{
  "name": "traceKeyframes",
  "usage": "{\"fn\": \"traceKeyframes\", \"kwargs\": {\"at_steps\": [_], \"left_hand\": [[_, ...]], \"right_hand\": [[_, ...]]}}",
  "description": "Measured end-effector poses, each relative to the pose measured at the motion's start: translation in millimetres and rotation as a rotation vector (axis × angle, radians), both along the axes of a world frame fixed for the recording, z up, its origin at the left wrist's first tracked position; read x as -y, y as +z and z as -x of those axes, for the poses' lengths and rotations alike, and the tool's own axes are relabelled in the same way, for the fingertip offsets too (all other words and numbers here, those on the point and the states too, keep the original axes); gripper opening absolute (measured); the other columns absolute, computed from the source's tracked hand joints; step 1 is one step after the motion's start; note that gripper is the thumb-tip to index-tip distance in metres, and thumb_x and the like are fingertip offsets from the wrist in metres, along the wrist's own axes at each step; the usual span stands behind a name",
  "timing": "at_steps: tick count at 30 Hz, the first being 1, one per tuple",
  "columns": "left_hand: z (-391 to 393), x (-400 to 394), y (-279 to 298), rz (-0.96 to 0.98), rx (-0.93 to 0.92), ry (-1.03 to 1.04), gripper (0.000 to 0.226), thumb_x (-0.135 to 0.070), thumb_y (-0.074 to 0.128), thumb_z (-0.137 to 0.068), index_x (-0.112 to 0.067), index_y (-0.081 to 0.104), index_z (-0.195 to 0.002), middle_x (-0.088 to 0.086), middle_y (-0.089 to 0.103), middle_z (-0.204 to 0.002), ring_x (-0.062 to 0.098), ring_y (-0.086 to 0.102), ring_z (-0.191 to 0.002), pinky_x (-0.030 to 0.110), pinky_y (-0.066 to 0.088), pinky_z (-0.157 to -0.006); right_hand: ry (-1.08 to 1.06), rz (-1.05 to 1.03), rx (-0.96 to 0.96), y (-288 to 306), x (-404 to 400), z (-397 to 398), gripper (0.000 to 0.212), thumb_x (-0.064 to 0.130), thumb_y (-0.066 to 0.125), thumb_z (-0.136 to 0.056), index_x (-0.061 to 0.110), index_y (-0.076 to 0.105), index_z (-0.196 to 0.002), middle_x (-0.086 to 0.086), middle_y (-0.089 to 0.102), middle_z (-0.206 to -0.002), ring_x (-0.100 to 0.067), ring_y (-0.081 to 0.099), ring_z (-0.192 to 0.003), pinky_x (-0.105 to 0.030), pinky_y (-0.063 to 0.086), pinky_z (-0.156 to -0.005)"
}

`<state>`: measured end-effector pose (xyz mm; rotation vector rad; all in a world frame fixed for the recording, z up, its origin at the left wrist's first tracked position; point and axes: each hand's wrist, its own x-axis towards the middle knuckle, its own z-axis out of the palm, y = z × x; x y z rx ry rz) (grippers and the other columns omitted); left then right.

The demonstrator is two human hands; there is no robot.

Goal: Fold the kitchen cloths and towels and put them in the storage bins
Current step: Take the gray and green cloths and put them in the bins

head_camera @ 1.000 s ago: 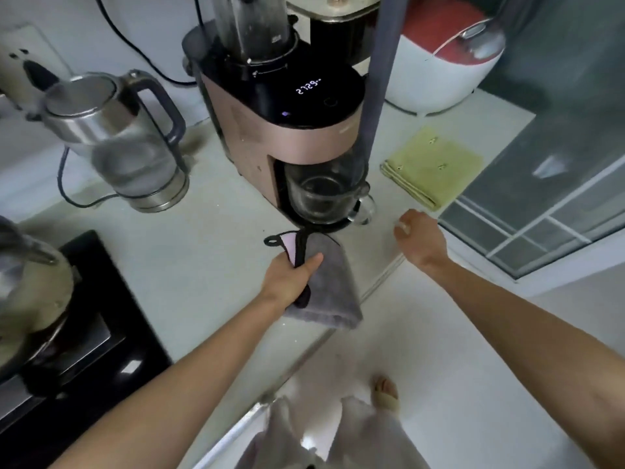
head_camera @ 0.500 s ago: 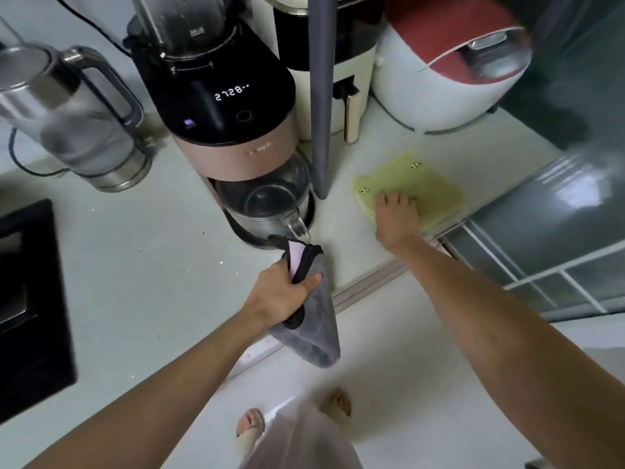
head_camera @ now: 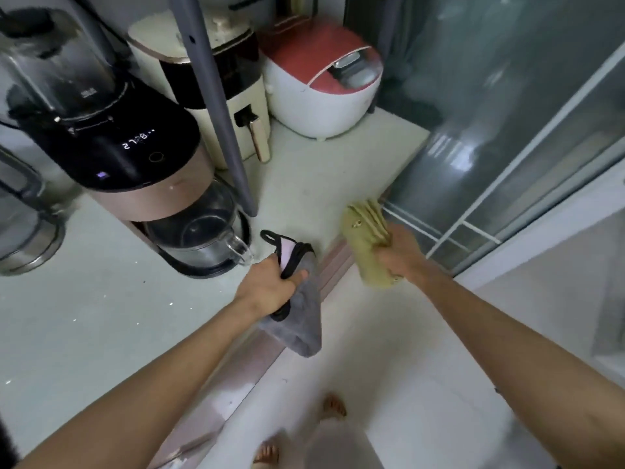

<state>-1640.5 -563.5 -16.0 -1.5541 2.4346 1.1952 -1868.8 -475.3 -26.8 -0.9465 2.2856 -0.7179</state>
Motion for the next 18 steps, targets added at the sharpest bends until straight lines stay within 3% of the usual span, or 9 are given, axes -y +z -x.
{"fn": "traceKeyframes", "kwargs": {"at_steps": [2,4,6,9,12,14,16,18], "left_hand": [[18,-11,5,-0.024,-0.080,-0.062,0.031,-0.045,0.057,-0.089,-0.014,0.055,-0.094,-0.001,0.061,-0.084,0.022,0.058,-0.084,0.026,0.042,-0.066],[35,-32,6,-0.045,-0.175,-0.144,0.029,-0.040,0.059,-0.090,-0.012,0.053,-0.086,-0.002,0.056,-0.075,0.024,0.058,-0.082,0.021,0.036,-0.056],[47,-64,6,-0.082,-0.298,-0.300,0.030,-0.035,0.063,-0.089,-0.006,0.058,-0.095,0.001,0.060,-0.082,0.022,0.059,-0.083,0.021,0.039,-0.062],[51,-128,9,-0.114,-0.371,-0.649,0.026,-0.032,0.064,-0.088,-0.009,0.059,-0.100,0.000,0.065,-0.086,0.015,0.061,-0.081,0.025,0.044,-0.067],[46,-200,16,-0.152,-0.378,-0.942,0.027,-0.031,0.063,-0.088,-0.019,0.060,-0.111,-0.005,0.065,-0.096,0.014,0.060,-0.091,0.026,0.041,-0.074],[39,-254,21,-0.194,-0.379,-1.137,0.020,-0.029,0.063,-0.088,-0.020,0.060,-0.106,-0.002,0.066,-0.096,0.015,0.061,-0.091,0.025,0.041,-0.072],[25,-312,29,-0.217,-0.363,-1.315,0.014,-0.029,0.064,-0.088,-0.020,0.058,-0.096,0.000,0.066,-0.091,0.016,0.061,-0.087,0.024,0.039,-0.069],[3,-369,39,-0.259,-0.346,-1.460,0.017,-0.029,0.064,-0.088,-0.016,0.059,-0.099,0.002,0.067,-0.095,0.017,0.061,-0.090,0.026,0.041,-0.072]], "right_hand": [[-0.233,0.093,0.253,12,-44,-12,0.034,0.003,0.057,-0.083,0.013,0.055,-0.116,-0.005,0.061,-0.101,-0.025,0.059,-0.092,-0.032,0.048,-0.081],[-0.391,0.187,0.353,22,-93,-33,0.031,0.004,0.057,-0.085,0.016,0.057,-0.113,-0.008,0.065,-0.107,-0.026,0.062,-0.095,-0.039,0.052,-0.089],[-0.514,0.264,0.387,32,-145,-67,0.035,0.001,0.055,-0.084,0.020,0.057,-0.113,-0.008,0.067,-0.104,-0.026,0.064,-0.095,-0.037,0.055,-0.086],[-0.694,0.333,0.366,43,-219,-123,0.042,-0.001,0.054,-0.084,0.025,0.054,-0.117,0.004,0.066,-0.096,-0.012,0.063,-0.087,-0.015,0.051,-0.065],[-0.898,0.356,0.374,48,-292,-176,0.044,0.017,0.062,-0.082,0.025,0.052,-0.124,0.001,0.067,-0.109,-0.015,0.064,-0.097,-0.028,0.053,-0.083],[-1.073,0.391,0.349,54,-342,-215,0.047,0.032,0.070,-0.077,0.027,0.054,-0.121,0.004,0.067,-0.110,-0.013,0.064,-0.100,-0.034,0.051,-0.091],[-1.265,0.441,0.257,59,-392,-258,0.046,0.038,0.078,-0.073,0.027,0.059,-0.113,0.007,0.068,-0.107,-0.010,0.064,-0.098,-0.032,0.051,-0.090],[-1.448,0.442,0.164,64,-439,-303,0.041,0.033,0.078,-0.074,0.022,0.061,-0.109,0.005,0.068,-0.102,-0.012,0.064,-0.093,-0.028,0.052,-0.083]]}}
